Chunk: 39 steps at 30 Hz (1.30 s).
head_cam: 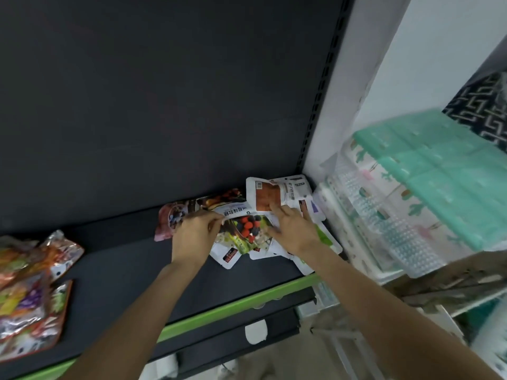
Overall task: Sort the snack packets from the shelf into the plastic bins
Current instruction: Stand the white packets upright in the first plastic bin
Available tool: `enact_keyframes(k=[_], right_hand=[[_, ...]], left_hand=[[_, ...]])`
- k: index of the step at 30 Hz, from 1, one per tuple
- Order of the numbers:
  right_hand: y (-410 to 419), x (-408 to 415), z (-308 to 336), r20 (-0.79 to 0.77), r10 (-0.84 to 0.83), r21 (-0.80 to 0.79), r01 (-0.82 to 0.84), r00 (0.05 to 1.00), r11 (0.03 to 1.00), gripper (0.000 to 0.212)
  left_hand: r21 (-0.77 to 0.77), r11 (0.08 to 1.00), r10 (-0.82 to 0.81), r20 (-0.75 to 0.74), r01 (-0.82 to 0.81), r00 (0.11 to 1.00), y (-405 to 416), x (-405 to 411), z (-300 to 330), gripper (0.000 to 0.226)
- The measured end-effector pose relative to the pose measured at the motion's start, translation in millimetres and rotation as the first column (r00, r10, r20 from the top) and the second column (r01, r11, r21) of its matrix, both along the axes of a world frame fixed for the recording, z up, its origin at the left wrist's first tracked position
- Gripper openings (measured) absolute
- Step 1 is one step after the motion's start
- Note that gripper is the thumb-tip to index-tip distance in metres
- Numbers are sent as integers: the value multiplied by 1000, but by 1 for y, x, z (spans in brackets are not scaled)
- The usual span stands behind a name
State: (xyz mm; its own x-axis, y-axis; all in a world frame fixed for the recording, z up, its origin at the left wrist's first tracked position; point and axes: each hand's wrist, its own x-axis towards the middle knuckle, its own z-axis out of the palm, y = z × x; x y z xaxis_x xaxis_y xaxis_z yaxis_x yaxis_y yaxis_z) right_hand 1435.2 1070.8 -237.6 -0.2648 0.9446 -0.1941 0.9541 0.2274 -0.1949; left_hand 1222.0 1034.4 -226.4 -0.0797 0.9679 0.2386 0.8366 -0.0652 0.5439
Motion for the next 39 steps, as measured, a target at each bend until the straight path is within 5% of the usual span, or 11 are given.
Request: enact_keyframes(k=[4,8,14,17,21,27,30,33,39], right_hand=[[15,18,6,-73,26,9,-25,997,1000,43],[20,12,4,-134,-8,-136,-11,991,991,45],[3,12,0,-319,18,-115,-57,947,992,54],[14,29,-4,-324,-78,-69,59,943,996,58],[11,33,-10,-182,-74,-196,38,981,980,71],[10,35,-12,-157,-15,-57,6,987,998,70],[12,37,-10,-151,54,40,-48,987,998,47],[10,27,-5,-313,120,238,-44,942,970,21],[-5,1,2,-259,239,474,-92,936,876,15]], left_hand=[[12,999,43,5,-43,999,-3,-2,1,11],[8,995,96,-63,-96,993,8,18,12,14],[-170,980,-111,-60,99,992,18,42,-6,14],[-388,905,-227,-93,175,969,17,38,-16,38],[-480,836,-398,-198,265,896,9,26,-16,80],[-307,922,-304,-204,234,931,0,18,-10,45],[-228,954,-244,-229,192,942,-4,12,0,32],[-192,970,-190,-222,148,956,-4,8,5,30],[-187,968,-209,-242,166,947,-1,13,4,42]])
